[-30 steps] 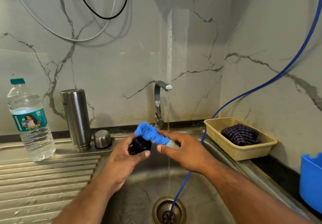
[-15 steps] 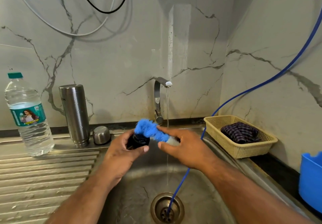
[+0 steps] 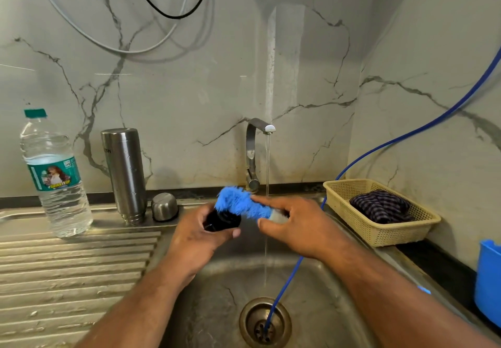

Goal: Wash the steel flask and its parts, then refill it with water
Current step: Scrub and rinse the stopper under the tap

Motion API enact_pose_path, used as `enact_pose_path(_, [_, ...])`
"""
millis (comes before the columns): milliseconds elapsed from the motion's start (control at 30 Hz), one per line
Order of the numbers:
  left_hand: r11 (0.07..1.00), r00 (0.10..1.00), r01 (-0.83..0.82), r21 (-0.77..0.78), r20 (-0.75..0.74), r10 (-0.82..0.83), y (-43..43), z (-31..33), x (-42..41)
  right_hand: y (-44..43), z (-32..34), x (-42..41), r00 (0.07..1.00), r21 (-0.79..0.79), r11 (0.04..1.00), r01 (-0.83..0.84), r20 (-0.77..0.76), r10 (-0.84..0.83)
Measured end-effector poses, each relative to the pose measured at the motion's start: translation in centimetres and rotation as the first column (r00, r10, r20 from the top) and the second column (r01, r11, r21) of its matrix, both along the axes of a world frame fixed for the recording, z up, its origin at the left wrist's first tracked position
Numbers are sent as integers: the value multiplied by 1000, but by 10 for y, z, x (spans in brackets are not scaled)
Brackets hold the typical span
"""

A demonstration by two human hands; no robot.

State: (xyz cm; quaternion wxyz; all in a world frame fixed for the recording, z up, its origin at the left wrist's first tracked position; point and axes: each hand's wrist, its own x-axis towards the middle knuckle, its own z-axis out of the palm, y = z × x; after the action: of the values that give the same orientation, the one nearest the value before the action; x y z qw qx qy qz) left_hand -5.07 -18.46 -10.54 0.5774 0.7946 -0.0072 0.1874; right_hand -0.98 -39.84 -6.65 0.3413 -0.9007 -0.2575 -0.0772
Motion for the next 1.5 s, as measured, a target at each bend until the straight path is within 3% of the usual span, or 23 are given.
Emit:
enact_pose_path(133, [1000,1000,16,26,10,-17,-5,0,2,10,-9,-1,998,43,998,-54,-16,54])
enact_pose_path(267, [995,999,-26,-98,28,29,6,0,5,-1,-1,4,999,26,999,29,-31,-29])
enact_pose_path(333, [991,999,-29,-130,30,34,9,0,6,0,-2,3,998,43,999,-13,-58,16])
enact_pose_path(467, [999,1000,-27,-42,7,27,3,0,4,12,-8,-3,996,74,994,-75,-36,78])
enact_pose_path(567, [997,999,-41,-63,5,41,4,2,4,9,-7,-1,991,62,992,-114,-65,118])
enact_pose_path(700, [997,1000,-18,-68,10,19,3,2,2,4,-3,2,999,74,997,-15,-38,18])
enact_pose_path(800, [1000,1000,20,2,-7,-20,-5,3,-1,11,-9,-1,994,84,991,-105,-29,108])
enact_pose_path(967, [995,1000,-10,-101,10,11,1,4,1,-1,1,2,1000,49,999,-17,-22,18])
enact_pose_path(1167, [999,999,15,-44,32,-13,-7,4,0,6,-2,-2,995,67,993,-95,-31,97])
enact_pose_path(1267, [992,999,-24,-127,40,30,3,5,1,-4,6,2,999,20,1000,-24,-38,25])
enact_pose_path(1333, [997,999,-17,-80,39,20,2,5,0,-2,2,3,1000,39,999,7,-26,-6])
enact_pose_path(1433, [1000,1000,-7,9,12,7,-6,4,-1,8,-4,-6,993,72,991,-113,-24,116])
enact_pose_path(1500, [1000,1000,-25,-10,4,25,-4,3,-1,6,0,-6,993,36,993,-115,-29,116])
